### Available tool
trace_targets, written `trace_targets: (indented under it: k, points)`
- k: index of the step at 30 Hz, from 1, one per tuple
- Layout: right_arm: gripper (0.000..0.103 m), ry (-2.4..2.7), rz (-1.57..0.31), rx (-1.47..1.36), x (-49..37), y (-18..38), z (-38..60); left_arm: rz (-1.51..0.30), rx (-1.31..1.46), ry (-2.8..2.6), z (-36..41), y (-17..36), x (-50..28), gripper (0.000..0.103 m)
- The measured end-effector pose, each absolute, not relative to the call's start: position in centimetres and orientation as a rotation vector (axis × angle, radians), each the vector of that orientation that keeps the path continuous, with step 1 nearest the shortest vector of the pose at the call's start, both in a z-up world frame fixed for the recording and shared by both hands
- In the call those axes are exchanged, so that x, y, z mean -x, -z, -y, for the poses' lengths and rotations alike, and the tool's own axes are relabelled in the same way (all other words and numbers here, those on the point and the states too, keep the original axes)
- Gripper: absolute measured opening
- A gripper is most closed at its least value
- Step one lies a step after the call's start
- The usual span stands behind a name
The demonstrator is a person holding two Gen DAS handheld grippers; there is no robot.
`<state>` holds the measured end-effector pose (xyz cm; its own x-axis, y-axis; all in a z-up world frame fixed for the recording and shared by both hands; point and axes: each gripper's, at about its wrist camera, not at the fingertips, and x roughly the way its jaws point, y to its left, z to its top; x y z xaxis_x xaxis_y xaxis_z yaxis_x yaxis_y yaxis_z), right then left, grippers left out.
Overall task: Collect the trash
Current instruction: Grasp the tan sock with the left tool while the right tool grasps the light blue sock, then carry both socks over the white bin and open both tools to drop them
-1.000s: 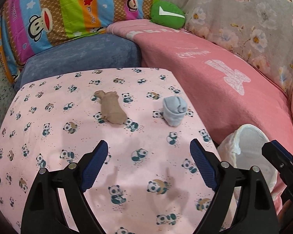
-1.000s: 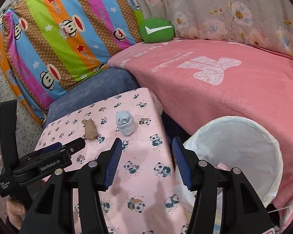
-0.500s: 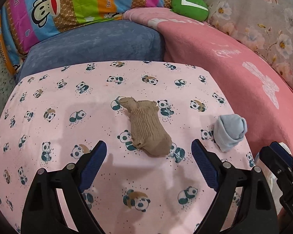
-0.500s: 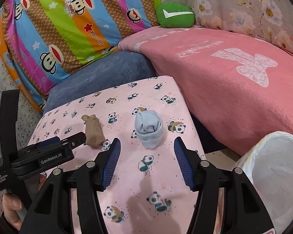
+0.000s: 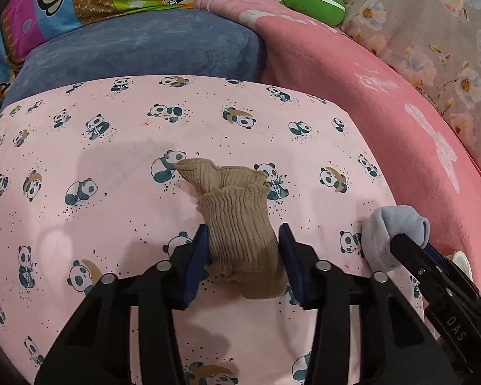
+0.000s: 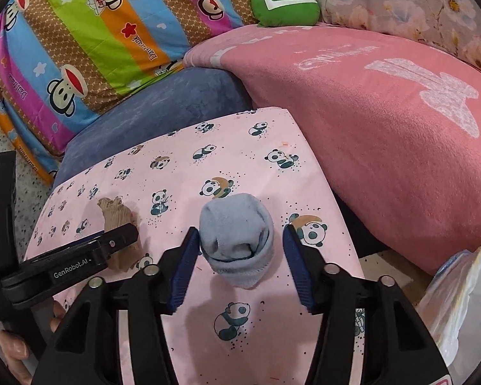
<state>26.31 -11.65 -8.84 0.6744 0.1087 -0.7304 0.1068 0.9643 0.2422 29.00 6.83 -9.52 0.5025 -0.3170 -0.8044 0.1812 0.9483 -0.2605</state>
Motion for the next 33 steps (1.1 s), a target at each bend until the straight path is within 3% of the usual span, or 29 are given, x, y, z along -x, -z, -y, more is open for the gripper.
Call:
trace_targets:
  k: [2, 5, 33]
  points:
    - [0.030, -0.005, -0.832, -0.275, -26.3, 8.9, 11.7, -1.000, 0.155, 0.299, -6.8, 9.3, -28.8, 0.028]
    - [0.024, -0.022, -0.836, -0.280, -25.6, 8.8, 11.6, -0.992, 0.165, 0.307, -6.7, 8.5, -27.9, 0.026]
    - [0.023, 0.099, -0.551, -0.354, -6.4, -5.3, 20.7, -0.789, 0.037, 0.547, 5.8, -4.8, -13.4, 0.026]
